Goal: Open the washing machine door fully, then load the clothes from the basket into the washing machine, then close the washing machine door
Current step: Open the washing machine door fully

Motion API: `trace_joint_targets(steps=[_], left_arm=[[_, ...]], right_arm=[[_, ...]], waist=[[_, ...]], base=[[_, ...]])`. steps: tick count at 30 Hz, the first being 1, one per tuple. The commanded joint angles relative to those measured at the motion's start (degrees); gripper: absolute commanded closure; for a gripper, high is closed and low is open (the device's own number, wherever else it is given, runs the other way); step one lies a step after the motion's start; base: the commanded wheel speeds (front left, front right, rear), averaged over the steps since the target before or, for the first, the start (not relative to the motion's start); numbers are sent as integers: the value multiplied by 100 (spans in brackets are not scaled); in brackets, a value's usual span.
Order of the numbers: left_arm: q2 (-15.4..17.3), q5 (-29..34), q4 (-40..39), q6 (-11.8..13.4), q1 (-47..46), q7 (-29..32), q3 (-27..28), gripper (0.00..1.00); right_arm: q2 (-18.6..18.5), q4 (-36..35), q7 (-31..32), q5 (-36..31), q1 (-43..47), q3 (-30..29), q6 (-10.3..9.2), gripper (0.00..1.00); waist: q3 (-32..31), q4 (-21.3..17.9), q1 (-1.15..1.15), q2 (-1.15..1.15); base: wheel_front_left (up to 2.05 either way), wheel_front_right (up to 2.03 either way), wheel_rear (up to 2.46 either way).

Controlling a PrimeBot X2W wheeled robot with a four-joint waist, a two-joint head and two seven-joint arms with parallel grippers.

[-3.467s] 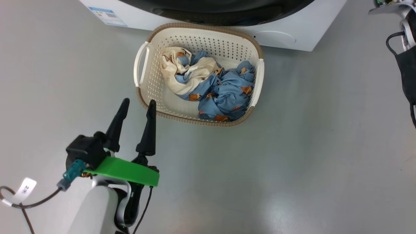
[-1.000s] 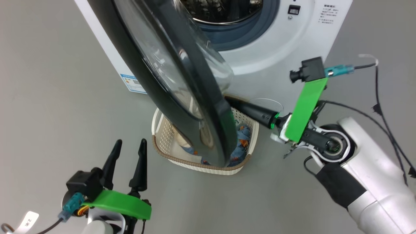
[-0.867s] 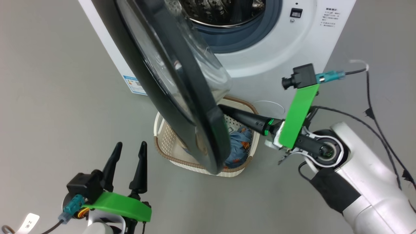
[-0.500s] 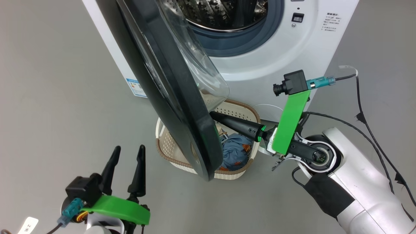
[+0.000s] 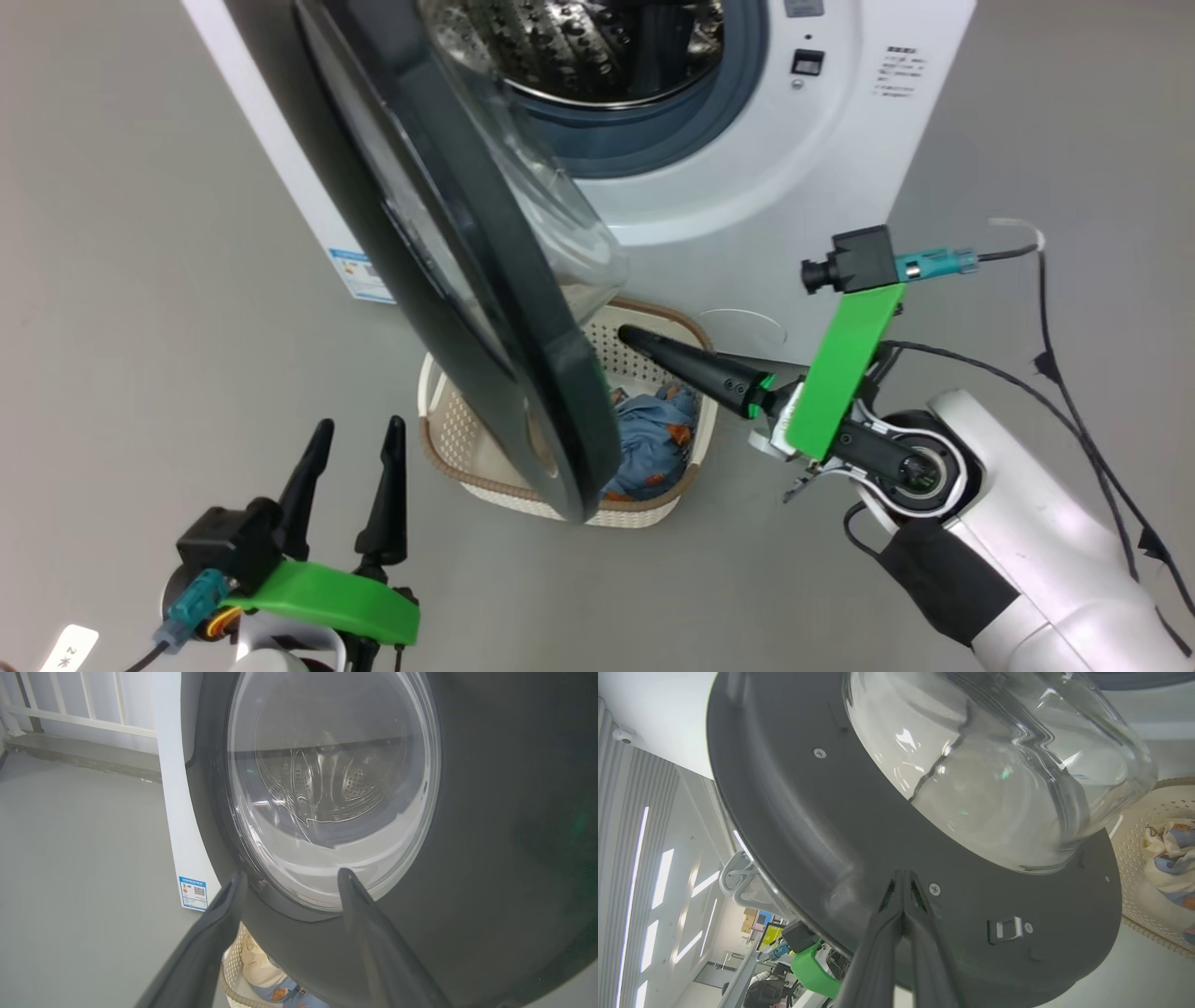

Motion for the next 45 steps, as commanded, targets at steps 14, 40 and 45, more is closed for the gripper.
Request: trace_joint_targets(steps=[14, 40, 45], left_arm=[[269, 83, -188, -14, 185, -37, 354, 0], [347, 121, -280, -14, 551, -37, 665, 0], [342, 111, -269, -14, 562, -37, 665, 0]], right_arm=[[-654, -311, -1179, -449, 759, 221, 10, 0], [-1731, 232, -3933, -859, 1602, 765, 10, 0], [-1737, 532, -4093, -1224, 1675, 401, 10, 0]], waist=[[-272, -566, 0, 0], [-435, -1029, 0, 0], [-450, -1029, 0, 0]], base=[[0, 0, 0], [0, 0, 0], [0, 0, 0]])
